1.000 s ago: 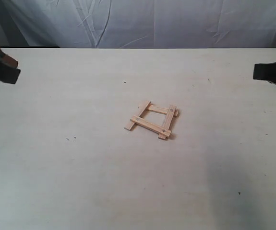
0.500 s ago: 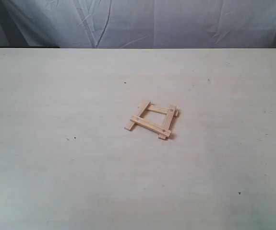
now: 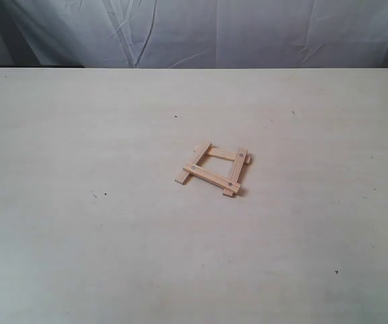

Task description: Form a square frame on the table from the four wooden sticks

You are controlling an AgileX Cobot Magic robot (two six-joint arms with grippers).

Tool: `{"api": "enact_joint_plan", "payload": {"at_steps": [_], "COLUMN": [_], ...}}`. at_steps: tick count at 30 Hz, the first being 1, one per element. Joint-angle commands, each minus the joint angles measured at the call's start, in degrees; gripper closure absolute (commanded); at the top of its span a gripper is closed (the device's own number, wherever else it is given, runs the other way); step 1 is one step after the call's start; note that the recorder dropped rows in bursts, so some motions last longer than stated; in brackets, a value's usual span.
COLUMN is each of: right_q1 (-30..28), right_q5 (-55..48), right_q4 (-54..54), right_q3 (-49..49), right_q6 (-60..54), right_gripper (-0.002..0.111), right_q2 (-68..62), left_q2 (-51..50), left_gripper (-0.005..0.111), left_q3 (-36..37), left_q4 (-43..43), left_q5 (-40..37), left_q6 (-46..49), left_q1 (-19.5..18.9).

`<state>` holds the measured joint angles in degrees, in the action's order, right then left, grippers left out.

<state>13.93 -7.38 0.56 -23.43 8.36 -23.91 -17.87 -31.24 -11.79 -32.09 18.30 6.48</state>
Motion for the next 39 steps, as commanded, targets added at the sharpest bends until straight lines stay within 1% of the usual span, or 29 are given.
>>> {"api": "enact_joint_plan", "payload": {"at_steps": [1, 5, 7, 9, 15, 18, 26, 27, 28, 30, 36, 39], "right_q1": [0.15, 0.15, 0.03, 0.03, -0.22, -3.48, -14.97, -16.34, -18.43, -20.66, -20.83, -20.83], "right_q5": [0.47, 0.82, 1.79, 3.57, 2.23, 1.76, 1.2, 0.5, -2.43, -7.94, -8.89, -9.14], "right_q4": [-0.56, -0.56, -0.56, -0.56, -0.56, -0.56, -0.26, -0.26, -0.26, -0.56, -0.26, -0.26], "right_q3": [0.27, 1.43, 4.75, 10.28, 16.37, 17.43, 18.1, 18.1, 18.1, 18.1, 22.94, 23.43], "right_q6": [-0.3, -0.3, -0.3, -0.3, -0.3, -0.3, -0.3, -0.3, -0.3, -2.46, -5.42, -6.85], "right_gripper": [0.108, 0.108, 0.108, 0.108, 0.108, 0.108, 0.108, 0.108, 0.108, 0.108, 0.108, 0.108], "right_q2": [0.31, 1.59, 5.17, 10.42, 18.81, 21.28, 23.91, 23.91, 23.91, 23.91, 23.91, 23.91], "left_q2": [0.45, 0.45, 0.45, 0.45, 0.45, 0.45, 0.45, 0.45, 0.45, 0.45, 0.45, 0.45], "left_gripper": [0.107, 0.107, 0.107, 0.107, 0.107, 0.107, 0.107, 0.107, 0.107, 0.107, 0.107, 0.107], "left_q3": [0.35, 0.35, 0.35, 0.35, 0.35, 0.35, 0.35, 0.35, 0.35, 0.35, 0.35, 0.35], "left_q4": [-0.24, -0.24, -0.24, -0.24, -0.24, -0.24, -0.24, -0.24, -0.24, -0.24, -0.24, -0.24], "left_q5": [0.4, 0.4, 0.4, 0.4, 0.4, 0.4, 0.4, 0.4, 0.4, 0.4, 0.4, 0.4], "left_q6": [-0.15, -0.15, -0.15, -0.15, -0.15, -0.15, -0.15, -0.15, -0.15, -0.15, -0.15, -0.15], "left_q1": [-0.15, -0.15, -0.15, -0.15, -0.15, -0.15, -0.15, -0.15, -0.15, -0.15, -0.15, -0.15]}}
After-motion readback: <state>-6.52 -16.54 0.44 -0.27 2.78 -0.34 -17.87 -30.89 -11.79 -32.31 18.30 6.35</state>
